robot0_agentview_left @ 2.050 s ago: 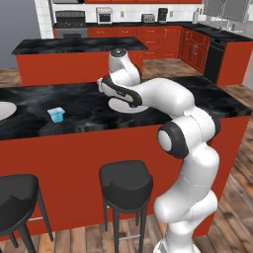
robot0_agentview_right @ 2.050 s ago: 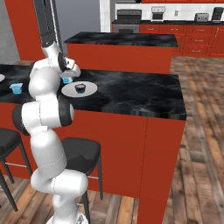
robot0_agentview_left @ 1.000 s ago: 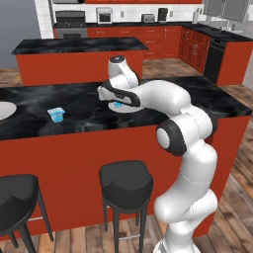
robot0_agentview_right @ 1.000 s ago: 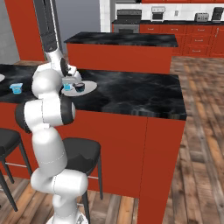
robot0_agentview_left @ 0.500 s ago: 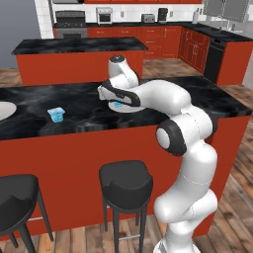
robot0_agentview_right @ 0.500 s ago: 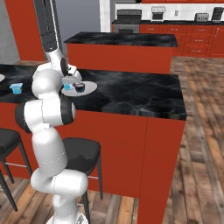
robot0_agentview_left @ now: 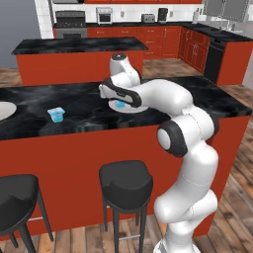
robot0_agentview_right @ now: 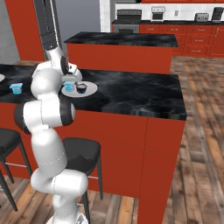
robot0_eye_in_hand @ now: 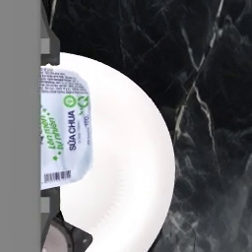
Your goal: Place two yogurt containers on each plate.
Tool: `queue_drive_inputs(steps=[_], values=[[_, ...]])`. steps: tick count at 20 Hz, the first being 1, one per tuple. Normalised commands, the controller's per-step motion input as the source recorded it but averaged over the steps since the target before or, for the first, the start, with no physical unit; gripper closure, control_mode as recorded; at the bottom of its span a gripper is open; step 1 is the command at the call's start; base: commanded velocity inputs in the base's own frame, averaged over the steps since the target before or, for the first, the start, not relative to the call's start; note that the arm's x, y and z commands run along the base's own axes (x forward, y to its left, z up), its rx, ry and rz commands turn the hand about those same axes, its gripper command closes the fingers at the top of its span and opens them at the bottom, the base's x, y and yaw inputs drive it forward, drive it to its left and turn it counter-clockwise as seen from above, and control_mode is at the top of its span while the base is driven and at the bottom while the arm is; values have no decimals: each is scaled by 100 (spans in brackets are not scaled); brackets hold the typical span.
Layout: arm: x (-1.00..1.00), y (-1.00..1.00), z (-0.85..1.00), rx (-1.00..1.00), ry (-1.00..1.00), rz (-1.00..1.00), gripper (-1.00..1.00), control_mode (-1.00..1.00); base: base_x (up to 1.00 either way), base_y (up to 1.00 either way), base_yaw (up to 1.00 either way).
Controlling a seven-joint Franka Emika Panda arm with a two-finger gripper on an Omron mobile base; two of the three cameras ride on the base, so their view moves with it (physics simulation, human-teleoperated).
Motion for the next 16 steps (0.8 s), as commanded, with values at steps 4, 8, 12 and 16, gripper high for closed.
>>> queue_drive_inputs(steps=[4, 8, 12, 16], values=[[-7, -3, 38, 0, -2, 0, -100, -100, 0, 0, 0], [-16, 0, 65, 0, -8, 0, -100, -100, 0, 0, 0], [-42, -5, 59, 0, -6, 0, -100, -100, 0, 0, 0], [-97, -22, 27, 0, -10, 0, -100, -100, 0, 0, 0]])
